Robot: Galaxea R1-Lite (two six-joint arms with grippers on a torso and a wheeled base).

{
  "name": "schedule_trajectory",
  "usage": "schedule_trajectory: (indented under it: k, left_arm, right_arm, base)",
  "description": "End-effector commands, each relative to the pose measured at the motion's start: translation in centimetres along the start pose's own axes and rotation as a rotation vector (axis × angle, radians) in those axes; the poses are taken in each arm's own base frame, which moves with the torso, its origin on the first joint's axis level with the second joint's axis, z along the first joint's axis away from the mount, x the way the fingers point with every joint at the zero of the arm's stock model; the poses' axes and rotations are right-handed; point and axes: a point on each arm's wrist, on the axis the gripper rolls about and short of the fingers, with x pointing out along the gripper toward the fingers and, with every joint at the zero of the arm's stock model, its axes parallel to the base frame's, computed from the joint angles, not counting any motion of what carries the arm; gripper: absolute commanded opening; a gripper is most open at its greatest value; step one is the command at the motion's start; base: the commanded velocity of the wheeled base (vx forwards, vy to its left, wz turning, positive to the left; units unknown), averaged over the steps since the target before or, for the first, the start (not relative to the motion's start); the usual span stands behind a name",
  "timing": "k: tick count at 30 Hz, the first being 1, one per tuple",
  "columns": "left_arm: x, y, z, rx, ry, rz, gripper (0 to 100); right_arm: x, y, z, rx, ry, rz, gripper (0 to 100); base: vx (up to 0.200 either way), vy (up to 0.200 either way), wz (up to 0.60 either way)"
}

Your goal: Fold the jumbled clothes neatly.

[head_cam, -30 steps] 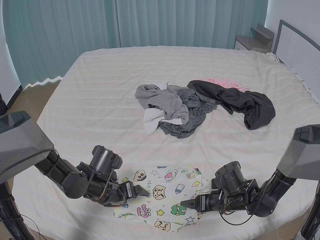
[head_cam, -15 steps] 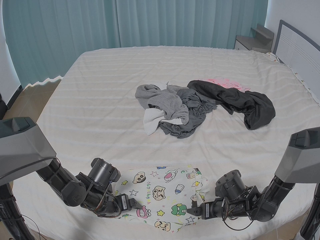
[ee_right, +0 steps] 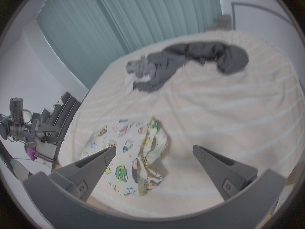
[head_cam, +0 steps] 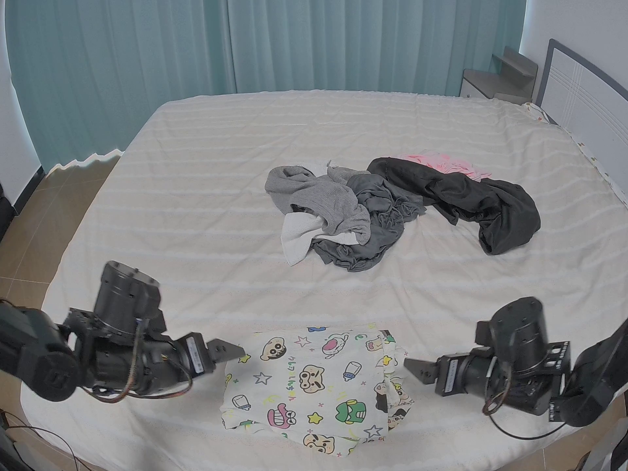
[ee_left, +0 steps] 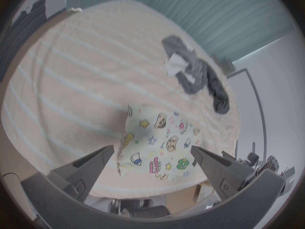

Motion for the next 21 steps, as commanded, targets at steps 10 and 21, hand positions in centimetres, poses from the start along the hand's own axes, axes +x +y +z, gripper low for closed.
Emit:
schedule_trajectory:
  k: [10, 21]
  left_arm:
    - [-20.6, 5.4, -5.2, -0.041, -0.787, 0.065, 100]
    - [-24.5, 8.9, -12.0, 0.01, -1.117, 0.393, 100]
  right_arm:
    - [-17.4, -7.4, 2.1, 0.005, -0.621, -0.373, 100]
    - [-21.4, -10.6, -3.4, -0.049, -0.775, -0.677, 100]
  base:
    - [0.0, 0.0, 0.0]
    - [0.0, 0.0, 0.0]
